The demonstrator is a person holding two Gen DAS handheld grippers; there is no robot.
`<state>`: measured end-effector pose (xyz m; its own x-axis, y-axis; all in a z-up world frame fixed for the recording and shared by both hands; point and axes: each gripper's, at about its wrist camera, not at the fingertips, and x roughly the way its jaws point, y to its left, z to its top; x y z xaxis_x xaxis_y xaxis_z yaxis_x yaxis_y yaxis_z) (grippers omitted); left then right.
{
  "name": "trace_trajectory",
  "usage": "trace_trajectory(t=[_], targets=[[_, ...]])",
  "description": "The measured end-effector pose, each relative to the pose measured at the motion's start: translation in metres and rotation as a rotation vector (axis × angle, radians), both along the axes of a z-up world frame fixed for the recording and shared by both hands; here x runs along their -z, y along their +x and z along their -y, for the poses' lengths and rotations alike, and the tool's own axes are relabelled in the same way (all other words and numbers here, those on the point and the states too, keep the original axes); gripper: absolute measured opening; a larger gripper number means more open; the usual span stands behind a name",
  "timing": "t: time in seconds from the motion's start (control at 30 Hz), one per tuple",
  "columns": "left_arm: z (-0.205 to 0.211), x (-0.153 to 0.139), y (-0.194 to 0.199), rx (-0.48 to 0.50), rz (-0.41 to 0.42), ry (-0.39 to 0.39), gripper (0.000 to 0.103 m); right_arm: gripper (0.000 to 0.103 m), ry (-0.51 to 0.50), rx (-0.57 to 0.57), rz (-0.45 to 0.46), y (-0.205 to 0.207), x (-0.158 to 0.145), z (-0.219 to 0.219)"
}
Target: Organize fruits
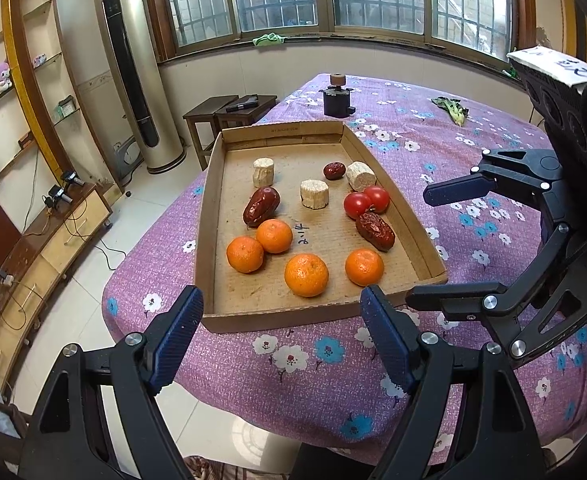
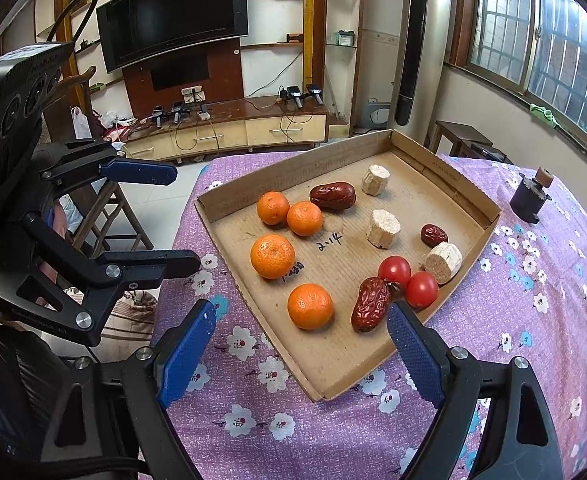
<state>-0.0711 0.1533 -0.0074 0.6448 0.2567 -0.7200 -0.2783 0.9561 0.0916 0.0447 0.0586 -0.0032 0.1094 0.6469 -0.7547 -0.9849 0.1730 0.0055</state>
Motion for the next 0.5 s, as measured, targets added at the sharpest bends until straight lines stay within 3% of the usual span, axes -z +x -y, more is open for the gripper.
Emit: trace_trajectory(t=[0.5], targets=[[0.0036,-0.0010,0.0001,0.000,0.009,0.022,0.081,0.089,0.004,-0.001,0.002,-0.0022,-0.0010,-0.0004]])
